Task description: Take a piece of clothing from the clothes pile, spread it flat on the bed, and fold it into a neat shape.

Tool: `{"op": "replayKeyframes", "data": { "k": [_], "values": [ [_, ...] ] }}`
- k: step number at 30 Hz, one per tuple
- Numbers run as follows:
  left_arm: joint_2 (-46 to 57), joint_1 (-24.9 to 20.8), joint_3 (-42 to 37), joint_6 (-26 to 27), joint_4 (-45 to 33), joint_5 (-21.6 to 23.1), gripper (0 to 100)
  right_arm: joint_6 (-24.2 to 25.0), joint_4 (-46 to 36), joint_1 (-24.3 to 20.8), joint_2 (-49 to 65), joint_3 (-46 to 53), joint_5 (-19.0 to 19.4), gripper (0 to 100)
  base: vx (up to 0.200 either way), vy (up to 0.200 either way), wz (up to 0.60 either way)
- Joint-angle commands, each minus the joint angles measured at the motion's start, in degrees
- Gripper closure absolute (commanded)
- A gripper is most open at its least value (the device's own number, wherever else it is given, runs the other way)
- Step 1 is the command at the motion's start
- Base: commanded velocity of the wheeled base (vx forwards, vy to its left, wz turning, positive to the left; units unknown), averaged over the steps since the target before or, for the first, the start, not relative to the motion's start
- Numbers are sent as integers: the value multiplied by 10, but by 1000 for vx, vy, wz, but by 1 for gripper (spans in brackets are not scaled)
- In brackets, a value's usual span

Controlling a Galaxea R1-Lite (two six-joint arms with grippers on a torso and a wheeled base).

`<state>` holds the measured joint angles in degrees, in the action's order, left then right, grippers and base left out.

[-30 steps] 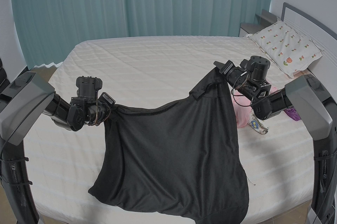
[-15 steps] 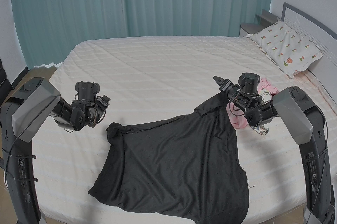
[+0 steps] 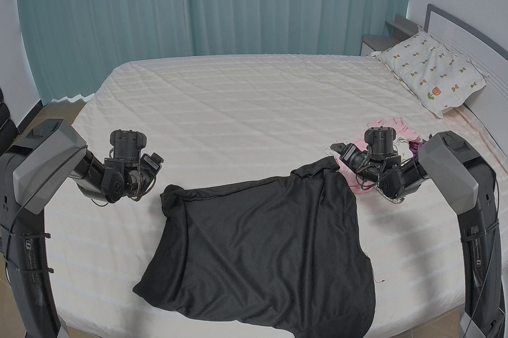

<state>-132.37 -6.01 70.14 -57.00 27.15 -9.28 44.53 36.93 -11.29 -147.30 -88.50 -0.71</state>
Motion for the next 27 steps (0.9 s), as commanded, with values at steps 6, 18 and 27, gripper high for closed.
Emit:
{"op": "replayKeyframes", "data": {
  "k": [6,18,27],
  "values": [
    [160,-4,-216,-1,6,90,0,7,92,-1,166,301,51,0,0,0,0],
    [260,-52,-478,-2,136,134,0,54,337,-29,252,663,53,0,-117,0,0],
    [186,-55,-491,1,143,127,0,75,407,-39,199,708,54,0,-111,0,0]
  ]
}}
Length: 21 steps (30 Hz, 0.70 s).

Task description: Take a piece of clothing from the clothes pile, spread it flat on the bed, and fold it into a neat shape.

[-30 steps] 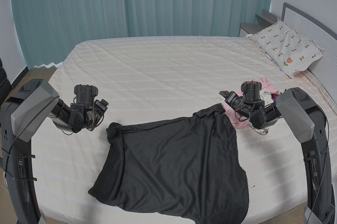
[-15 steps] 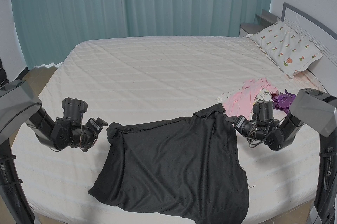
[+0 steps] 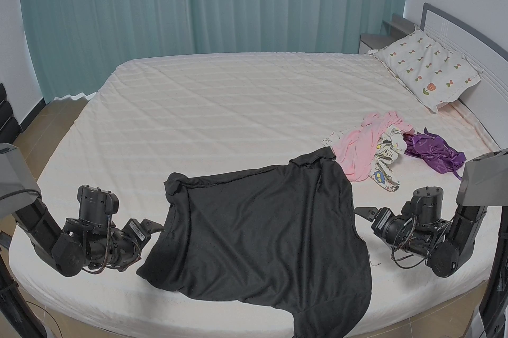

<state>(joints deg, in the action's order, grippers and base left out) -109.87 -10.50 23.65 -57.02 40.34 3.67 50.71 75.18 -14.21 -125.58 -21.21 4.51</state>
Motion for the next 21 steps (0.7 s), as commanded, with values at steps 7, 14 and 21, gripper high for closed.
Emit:
{"op": "replayKeyframes", "data": {
  "k": [7,14,21],
  "values": [
    [-133,-8,-30,9,104,-46,0,15,46,-11,-38,42,1,0,0,0,0],
    [-164,-10,-23,34,109,-97,0,15,48,-11,-37,42,1,0,0,0,0],
    [-186,-19,-11,56,110,-120,0,15,48,-12,-37,42,1,0,0,0,0]
  ]
}}
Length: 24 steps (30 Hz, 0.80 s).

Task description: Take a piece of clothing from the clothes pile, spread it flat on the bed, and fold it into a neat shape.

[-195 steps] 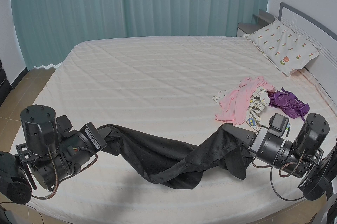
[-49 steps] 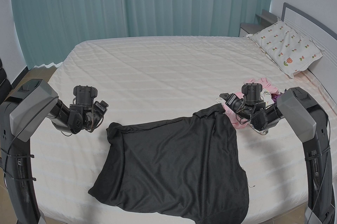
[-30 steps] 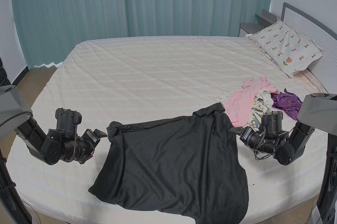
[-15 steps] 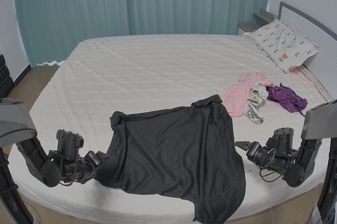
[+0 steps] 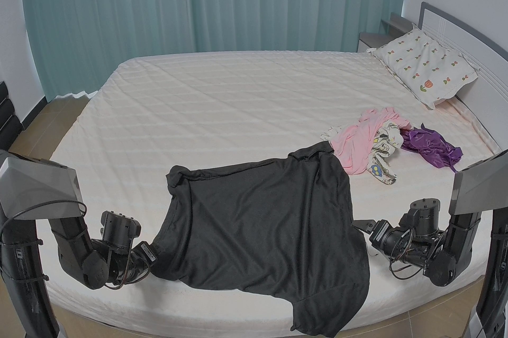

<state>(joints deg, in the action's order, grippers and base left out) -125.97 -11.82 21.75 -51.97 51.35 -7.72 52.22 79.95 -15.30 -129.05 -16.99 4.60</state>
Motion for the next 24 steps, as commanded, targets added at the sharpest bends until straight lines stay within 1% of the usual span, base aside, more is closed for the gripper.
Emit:
{"op": "replayKeyframes", "data": {
  "k": [1,2,3,4,6,7,9,11,12,13,14,16,17,18,19,20,21,23,24],
  "values": [
    [-29,-8,12,8,0,-12,0,0,0,-1,-2,0,0,0,0,0,0],
    [-41,-14,22,13,0,-30,0,0,0,-1,-2,1,0,0,0,0,0],
    [-46,-17,25,15,-1,-37,0,0,0,-1,-2,1,0,0,0,0,0],
    [-63,-26,33,28,-1,-63,0,-1,0,-1,-2,2,0,0,0,0,0],
    [-79,-31,34,52,1,-91,0,-4,0,-2,-3,11,1,0,0,0,0],
    [-82,-32,34,57,2,-96,100,-6,0,-2,-4,18,2,0,0,0,0],
    [-80,-32,31,57,0,-98,100,-15,1,-3,-7,30,10,0,0,0,0],
    [-78,-31,22,57,-4,-99,100,-34,6,-3,-10,42,27,0,0,0,0],
    [-76,-29,7,58,-3,-99,100,-54,17,-1,-14,57,41,0,0,0,0],
    [-75,-29,5,58,-3,-100,100,-56,19,0,-15,58,42,0,0,0,0],
    [-59,-26,-14,60,-5,-100,100,-79,37,2,-23,80,57,0,0,0,0],
    [-35,-21,-32,63,-9,-100,100,-107,61,1,-36,105,73,0,0,0,0],
    [-34,-21,-34,64,-9,-100,100,-109,63,1,-38,107,74,0,0,0,0],
    [-18,-20,-46,77,-26,-100,100,-136,81,1,-57,127,81,0,0,0,0],
    [-9,-19,-50,85,-36,-100,100,-149,92,1,-68,134,84,0,0,0,0],
    [-8,-19,-51,86,-39,-100,100,-150,94,1,-70,135,85,0,0,0,0],
    [5,-20,-54,93,-70,-100,100,-176,99,2,-94,137,85,0,0,0,0],
    [11,-20,-55,96,-96,-100,100,-188,98,2,-104,139,85,0,0,0,0],
    [15,-20,-52,98,-123,-100,100,-194,98,1,-105,140,86,0,0,0,0]
  ]
}}
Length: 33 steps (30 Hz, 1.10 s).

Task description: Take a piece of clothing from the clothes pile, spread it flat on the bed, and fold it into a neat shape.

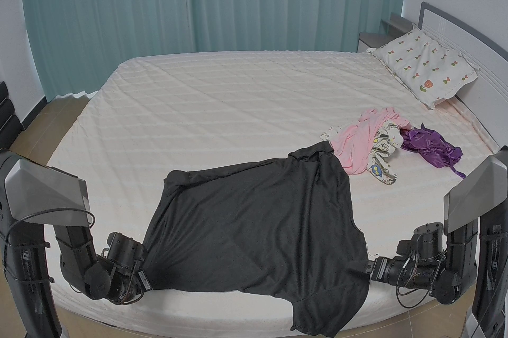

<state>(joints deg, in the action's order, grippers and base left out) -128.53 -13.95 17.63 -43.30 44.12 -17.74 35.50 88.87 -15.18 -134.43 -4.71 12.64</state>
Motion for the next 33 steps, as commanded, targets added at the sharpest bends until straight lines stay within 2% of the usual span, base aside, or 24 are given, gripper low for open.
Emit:
{"op": "replayKeyframes", "data": {
  "k": [1,6,12,17,18,22,23,30,33],
  "values": [
    [43,1,-11,12,-61,0,100,-27,9,0,-52,17,5,0,0,0,0],
    [42,1,-9,19,-98,2,100,-43,9,-6,-56,7,8,0,0,0,0],
    [40,1,-8,19,-98,5,100,-81,9,-25,-73,-11,10,0,0,0,0],
    [39,1,-7,19,-97,7,100,-87,8,-29,-83,-30,7,0,0,0,0],
    [39,1,-7,19,-97,7,100,-87,8,-29,-83,-30,7,100,0,0,0],
    [37,2,-8,19,-97,10,100,-102,9,-32,-90,-27,-4,100,0,0,0],
    [40,2,-10,19,-98,19,100,-136,9,-22,-91,-12,-14,100,0,0,0],
    [42,0,-22,31,-110,24,100,-161,7,35,-61,15,-15,100,0,0,0],
    [44,-4,-30,43,-122,24,100,-196,7,64,-58,30,-14,100,0,0,0]
  ]
}}
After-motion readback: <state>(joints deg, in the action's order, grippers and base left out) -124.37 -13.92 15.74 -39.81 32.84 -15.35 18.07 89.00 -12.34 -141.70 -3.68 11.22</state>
